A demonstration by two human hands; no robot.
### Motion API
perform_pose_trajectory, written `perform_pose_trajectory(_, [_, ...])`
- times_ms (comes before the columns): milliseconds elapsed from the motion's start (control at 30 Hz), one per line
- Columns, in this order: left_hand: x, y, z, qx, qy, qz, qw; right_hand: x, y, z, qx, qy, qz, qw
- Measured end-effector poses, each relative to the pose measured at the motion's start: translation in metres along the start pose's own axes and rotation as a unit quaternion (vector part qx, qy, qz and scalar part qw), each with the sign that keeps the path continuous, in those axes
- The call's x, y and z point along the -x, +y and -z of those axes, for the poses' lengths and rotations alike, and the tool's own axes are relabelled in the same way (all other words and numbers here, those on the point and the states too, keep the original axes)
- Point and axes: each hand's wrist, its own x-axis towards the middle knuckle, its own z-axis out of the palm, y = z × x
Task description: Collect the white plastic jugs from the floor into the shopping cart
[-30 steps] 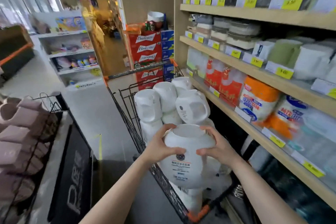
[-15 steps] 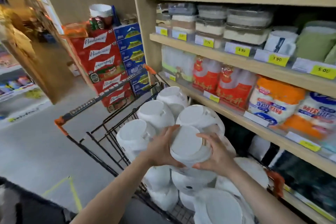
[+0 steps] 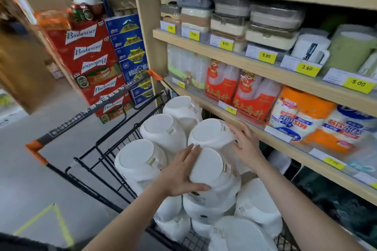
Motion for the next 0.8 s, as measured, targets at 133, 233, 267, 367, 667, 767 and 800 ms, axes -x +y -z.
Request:
perform_pose_trajectory(133, [0.004,0.006,-0.002,-0.026,0.022,0.015,0.999,-0.005,0.012,-0.005,-0.012,-0.07,-0.038,0.997])
perform_pose_trajectory(233, [0.005,0.011,0.0,-0.031,0.034,0.032,0.998,0.007,0.015,0.004,-0.037,-0.078,-0.032,0.996])
perform_pose_trajectory(267, [0.005,0.012,-0.001,-0.028,0.038,0.035,0.998,0.013,0.018,0.007,-0.041,-0.08,-0.029,0.996])
perform_pose_trajectory(367, [0.003,0.013,-0.003,-0.036,0.05,0.036,0.997,0.032,0.029,0.015,-0.063,-0.058,-0.048,0.995])
perform_pose_trajectory(667, [-0.001,0.021,-0.007,-0.048,0.048,0.035,0.997,0.072,0.054,0.042,-0.118,-0.034,-0.106,0.987])
perform_pose_trajectory(767, [-0.005,0.028,-0.014,-0.077,0.062,0.012,0.995,0.068,0.048,0.037,-0.121,-0.038,-0.098,0.987])
perform_pose_trajectory(800, [-0.006,0.029,-0.015,-0.092,0.063,0.011,0.994,0.064,0.046,0.034,-0.113,-0.044,-0.095,0.988])
